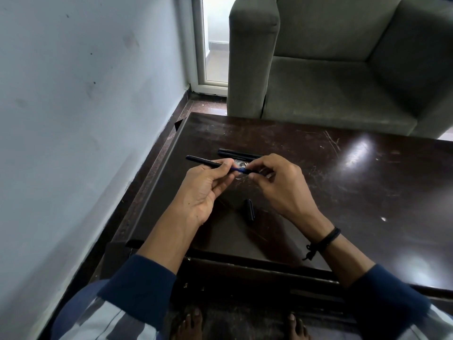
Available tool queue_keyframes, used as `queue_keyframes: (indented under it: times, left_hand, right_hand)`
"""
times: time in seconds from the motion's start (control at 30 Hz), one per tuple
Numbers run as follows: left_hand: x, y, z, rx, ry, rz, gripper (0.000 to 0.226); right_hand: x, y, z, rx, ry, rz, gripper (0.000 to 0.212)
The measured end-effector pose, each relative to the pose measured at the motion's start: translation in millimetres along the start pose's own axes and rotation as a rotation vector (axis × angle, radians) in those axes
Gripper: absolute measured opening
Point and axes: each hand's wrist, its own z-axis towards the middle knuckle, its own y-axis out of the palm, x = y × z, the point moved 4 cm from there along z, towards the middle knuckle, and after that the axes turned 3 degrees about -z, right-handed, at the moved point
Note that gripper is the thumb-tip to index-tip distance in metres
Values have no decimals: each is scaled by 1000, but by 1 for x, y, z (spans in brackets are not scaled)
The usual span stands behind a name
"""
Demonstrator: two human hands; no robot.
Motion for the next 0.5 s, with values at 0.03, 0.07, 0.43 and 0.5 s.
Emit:
queue_keyframes:
  times: [0.03,0.07,0.43,0.5]
  left_hand:
    - [-1,1,0,-5,-9,14,12]
    - [-2,1,0,-10,-17,25,12]
    - [-5,5,-3,-32,-36,25,8]
    - [-6,6,-4,-27,-40,20,7]
  right_hand:
    - [-1,1,0,-2,-1,6,15]
    - [-1,2,-1,-3,1,17,15]
    - [-8,0,-5,85,-77,32,12]
    - [-11,1,-7,126,-177,-63,12]
